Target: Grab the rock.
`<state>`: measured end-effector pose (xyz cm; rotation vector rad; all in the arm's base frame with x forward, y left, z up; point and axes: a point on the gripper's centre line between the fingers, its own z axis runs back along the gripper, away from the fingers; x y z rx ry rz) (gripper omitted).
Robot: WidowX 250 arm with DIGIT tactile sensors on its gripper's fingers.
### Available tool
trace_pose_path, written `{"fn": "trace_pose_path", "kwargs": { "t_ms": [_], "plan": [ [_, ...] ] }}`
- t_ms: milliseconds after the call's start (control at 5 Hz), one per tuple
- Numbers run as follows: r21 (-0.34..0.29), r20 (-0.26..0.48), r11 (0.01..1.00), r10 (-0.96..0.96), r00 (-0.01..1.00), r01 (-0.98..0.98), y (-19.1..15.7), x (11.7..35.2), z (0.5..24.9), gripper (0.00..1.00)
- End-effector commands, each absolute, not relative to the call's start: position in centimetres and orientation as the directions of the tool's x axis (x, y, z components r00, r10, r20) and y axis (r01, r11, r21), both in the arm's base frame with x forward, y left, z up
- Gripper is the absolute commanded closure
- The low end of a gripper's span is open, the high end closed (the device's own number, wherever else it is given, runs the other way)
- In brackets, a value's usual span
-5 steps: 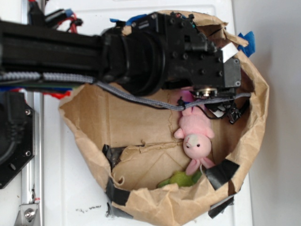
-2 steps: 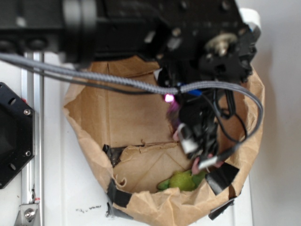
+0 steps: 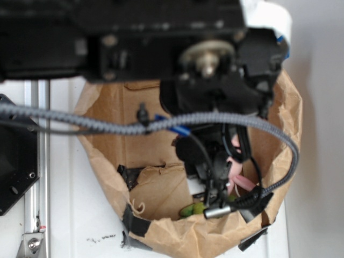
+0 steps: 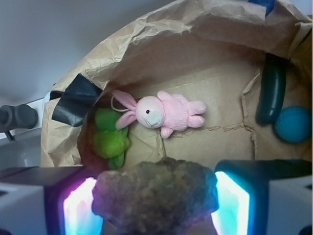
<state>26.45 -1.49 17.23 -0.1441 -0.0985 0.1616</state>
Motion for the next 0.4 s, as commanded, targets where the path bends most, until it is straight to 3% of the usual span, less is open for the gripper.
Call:
{"fn": "trace_pose_path", "kwargs": {
  "t_ms": [0, 200],
  "plan": [
    [-0.128, 0.147, 0.976, 0.194, 0.970, -0.176, 0.18, 26.96, 17.96, 1.00],
    [-0.089, 0.192, 0.978, 0.204, 0.960, -0.190, 0.16, 26.94, 17.86, 1.00]
  ]
}}
